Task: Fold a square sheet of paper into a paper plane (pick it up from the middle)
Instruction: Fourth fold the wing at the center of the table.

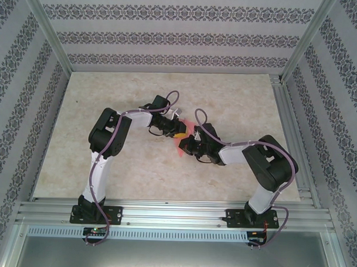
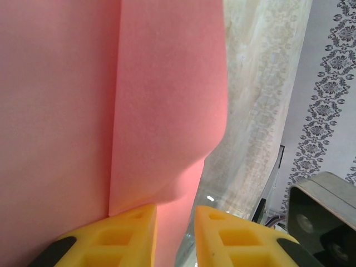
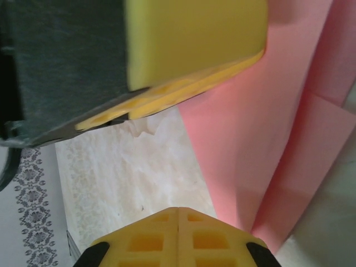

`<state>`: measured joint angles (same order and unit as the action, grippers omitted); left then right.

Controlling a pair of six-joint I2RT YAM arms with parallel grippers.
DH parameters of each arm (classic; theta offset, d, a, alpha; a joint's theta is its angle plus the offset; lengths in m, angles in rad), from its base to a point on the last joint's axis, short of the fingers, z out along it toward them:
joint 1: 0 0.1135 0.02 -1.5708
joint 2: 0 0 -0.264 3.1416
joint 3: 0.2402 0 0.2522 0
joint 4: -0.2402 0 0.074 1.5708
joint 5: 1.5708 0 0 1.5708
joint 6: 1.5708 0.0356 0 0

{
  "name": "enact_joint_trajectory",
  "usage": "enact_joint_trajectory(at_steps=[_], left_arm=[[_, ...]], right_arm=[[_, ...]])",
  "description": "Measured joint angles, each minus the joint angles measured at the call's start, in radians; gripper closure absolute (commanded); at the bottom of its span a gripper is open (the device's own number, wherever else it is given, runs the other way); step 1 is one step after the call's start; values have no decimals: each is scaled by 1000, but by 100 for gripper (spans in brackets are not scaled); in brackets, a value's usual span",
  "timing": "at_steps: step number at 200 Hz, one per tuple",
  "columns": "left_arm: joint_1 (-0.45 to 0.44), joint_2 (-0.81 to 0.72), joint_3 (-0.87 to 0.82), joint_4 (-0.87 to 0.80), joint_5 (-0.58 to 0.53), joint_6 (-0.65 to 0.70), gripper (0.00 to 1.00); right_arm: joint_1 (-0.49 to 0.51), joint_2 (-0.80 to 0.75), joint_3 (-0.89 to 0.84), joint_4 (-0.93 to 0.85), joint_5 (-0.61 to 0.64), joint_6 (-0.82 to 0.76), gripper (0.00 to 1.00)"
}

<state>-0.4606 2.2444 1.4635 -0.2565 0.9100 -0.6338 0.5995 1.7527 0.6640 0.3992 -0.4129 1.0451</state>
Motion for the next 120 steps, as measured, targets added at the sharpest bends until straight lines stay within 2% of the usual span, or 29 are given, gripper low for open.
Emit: enact_joint_trajectory(at_steps=[25, 67, 120], left_arm=[[0, 0, 0, 0, 0, 0, 73], [0, 0, 9, -7, 2, 1, 69], [0, 58, 119, -34, 6, -4, 68]], right_arm=[[0, 52, 10, -27, 5, -9, 100], [0, 51, 16, -46, 11, -30, 100], [-7, 55, 12, -35, -10, -49, 100]])
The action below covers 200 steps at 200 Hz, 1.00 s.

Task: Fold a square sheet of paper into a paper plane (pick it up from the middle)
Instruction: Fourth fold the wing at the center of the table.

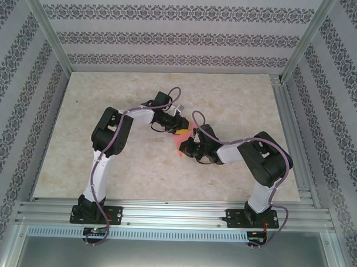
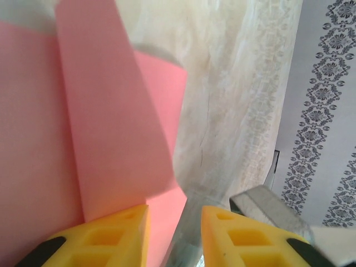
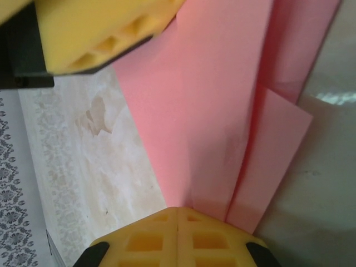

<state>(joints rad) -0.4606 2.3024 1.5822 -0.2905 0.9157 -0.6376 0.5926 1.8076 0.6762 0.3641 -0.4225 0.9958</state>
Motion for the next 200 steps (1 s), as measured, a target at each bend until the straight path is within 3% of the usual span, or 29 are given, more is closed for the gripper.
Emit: enact_joint_trajectory(at_steps=[115, 200], left_arm=[[-6, 159, 284, -162, 44, -11, 65], [-5, 330, 592, -225, 64, -75, 60]], right_arm=[[-19, -12, 23, -82, 14, -63, 100], [-26, -19, 45, -141, 36, -105, 100]])
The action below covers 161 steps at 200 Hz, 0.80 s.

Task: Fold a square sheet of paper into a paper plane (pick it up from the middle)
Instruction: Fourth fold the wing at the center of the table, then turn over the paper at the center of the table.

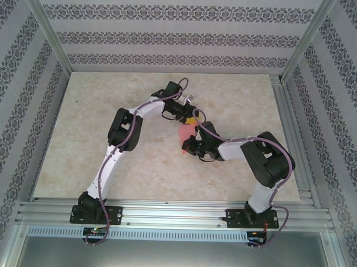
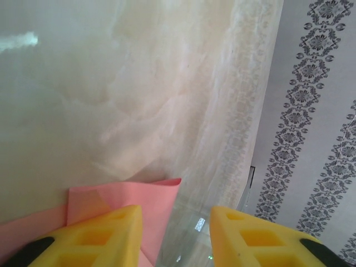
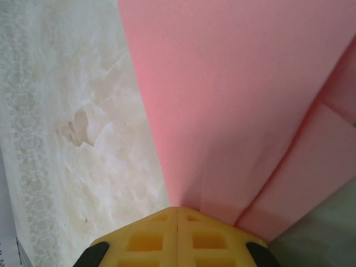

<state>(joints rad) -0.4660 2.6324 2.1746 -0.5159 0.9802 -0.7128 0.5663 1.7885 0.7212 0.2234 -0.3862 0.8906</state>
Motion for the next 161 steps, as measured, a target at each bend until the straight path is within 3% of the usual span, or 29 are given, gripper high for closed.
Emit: enact_joint_trajectory(at_steps=[78, 101, 122, 129, 161], left_arm=[[5, 200, 340, 71, 4, -222, 57], [20, 201, 379, 82, -26, -238, 54], [42, 108, 327, 34, -79, -174, 51], [52, 41, 262, 21, -101, -145, 51], [102, -348, -114, 29, -195, -38, 50]], right_arm=[[0, -19, 16, -68, -2, -43, 100], [-7, -87, 16, -176, -9, -74, 87], [-32, -234, 42, -308, 3, -121, 79], [-47, -293, 64, -354, 23, -140, 74], [-90, -437, 222, -562, 196, -252, 71]])
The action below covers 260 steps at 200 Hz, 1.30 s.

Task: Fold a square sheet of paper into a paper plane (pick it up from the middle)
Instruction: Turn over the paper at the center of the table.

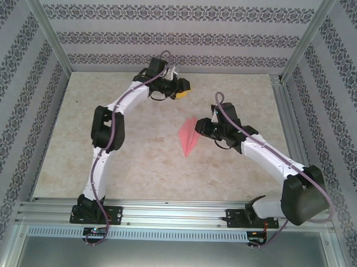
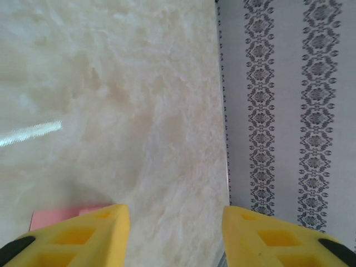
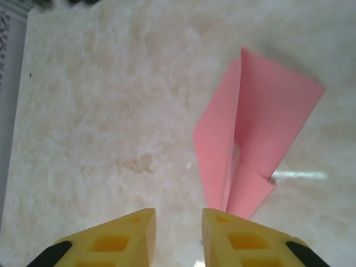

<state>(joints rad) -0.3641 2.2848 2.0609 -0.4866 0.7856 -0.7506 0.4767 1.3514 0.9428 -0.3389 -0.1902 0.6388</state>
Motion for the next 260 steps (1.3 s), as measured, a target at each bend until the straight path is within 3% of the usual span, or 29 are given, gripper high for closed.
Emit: enact_joint_trajectory(at_steps=[38, 92, 114, 151, 260], left_arm=[[58, -347, -413, 114, -94, 49, 52], [76, -394, -828, 190, -140, 43, 54], [76, -397, -870, 201, -140, 43, 53], [76, -419, -889, 222, -111, 43, 53], [76, -440, -892, 233, -84, 43, 53]], right_arm=[[59, 85, 105, -130, 100, -63, 70], [197, 480, 398, -261, 163, -92, 67], [209, 572, 450, -309, 210, -92, 65], [208, 594, 429, -368, 257, -88, 61], [170, 597, 366, -339, 215, -88, 52]])
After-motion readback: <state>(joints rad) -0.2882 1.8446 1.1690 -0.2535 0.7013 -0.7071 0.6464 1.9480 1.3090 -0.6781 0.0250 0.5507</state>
